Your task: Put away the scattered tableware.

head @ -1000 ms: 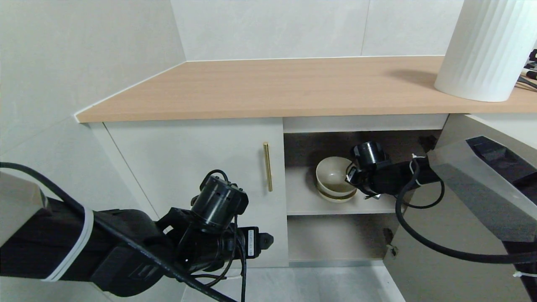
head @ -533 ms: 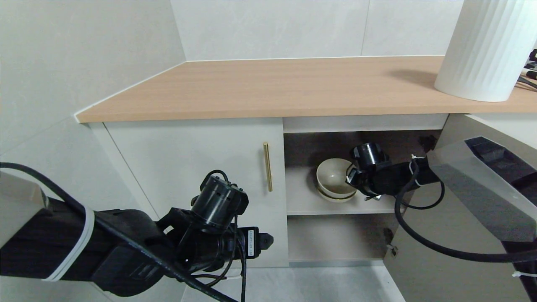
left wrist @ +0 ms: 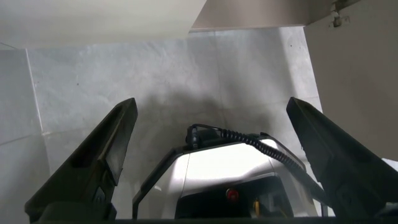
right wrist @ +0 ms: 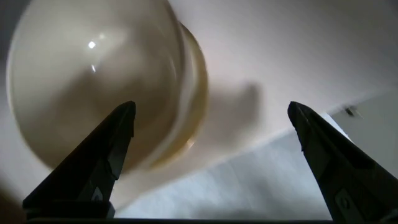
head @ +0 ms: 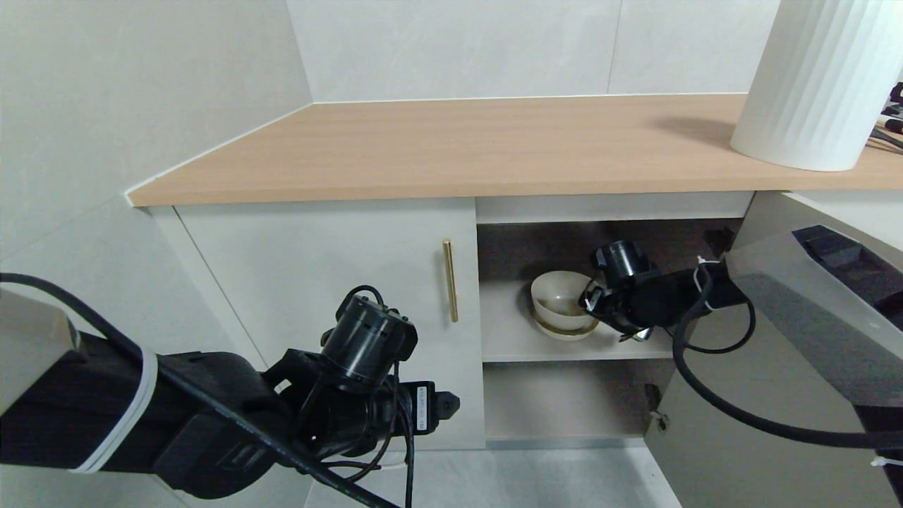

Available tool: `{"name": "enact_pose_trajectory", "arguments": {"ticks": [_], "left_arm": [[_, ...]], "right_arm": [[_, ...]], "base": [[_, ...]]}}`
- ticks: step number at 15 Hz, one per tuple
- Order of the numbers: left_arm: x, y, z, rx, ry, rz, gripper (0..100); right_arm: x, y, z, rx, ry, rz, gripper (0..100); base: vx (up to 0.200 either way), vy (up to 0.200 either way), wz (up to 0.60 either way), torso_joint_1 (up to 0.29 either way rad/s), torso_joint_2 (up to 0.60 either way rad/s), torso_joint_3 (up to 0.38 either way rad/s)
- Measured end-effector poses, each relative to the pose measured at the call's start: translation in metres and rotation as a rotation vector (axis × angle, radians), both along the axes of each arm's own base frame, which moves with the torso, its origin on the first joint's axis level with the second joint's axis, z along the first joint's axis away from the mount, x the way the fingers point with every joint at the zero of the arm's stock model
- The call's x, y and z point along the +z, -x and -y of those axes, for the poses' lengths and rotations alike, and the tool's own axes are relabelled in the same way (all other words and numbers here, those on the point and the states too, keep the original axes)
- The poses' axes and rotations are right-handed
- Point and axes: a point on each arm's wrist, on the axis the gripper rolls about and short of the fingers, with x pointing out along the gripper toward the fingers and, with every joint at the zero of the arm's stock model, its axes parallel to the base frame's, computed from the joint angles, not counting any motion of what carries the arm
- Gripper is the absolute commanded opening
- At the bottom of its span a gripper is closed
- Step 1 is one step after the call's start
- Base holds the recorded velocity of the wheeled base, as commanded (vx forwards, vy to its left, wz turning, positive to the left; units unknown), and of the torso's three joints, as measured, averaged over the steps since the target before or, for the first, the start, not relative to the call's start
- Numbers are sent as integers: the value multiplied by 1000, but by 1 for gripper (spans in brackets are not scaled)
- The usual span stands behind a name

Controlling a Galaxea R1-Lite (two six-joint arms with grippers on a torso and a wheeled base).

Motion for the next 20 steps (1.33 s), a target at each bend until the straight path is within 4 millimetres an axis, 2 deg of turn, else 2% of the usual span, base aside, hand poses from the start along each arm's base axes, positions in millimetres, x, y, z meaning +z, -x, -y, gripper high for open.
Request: {"name": "enact_pose_trajectory", "arguments": {"ticks": [2,5,8,11,14,17,20], "left_arm": [[3,0,-2,5,5,7,100],[12,0,-7,10,11,35,100],[34,3,-27,23,2,111,100],[59,16,-46,35,3,171,100],[71,31,-62,34,-16,185,100],[74,37,-72,56,-14,194,100],[72,36,-72,57,-17,189,100]], "right_arm": [[8,13,0,22,-4,-25,100],[32,45,2,125,-12,-55,100],[71,90,13,253,19,-40,100],[115,145,31,361,41,3,100],[134,197,42,440,60,-27,100],[143,221,44,472,65,-1,100],[147,230,45,489,69,21,100]], "base": [[0,0,0,0,0,0],[0,0,0,0,0,0],[0,0,0,0,0,0],[0,0,0,0,0,0],[0,0,0,0,0,0],[0,0,0,0,0,0],[-67,0,0,1,1,2]]}}
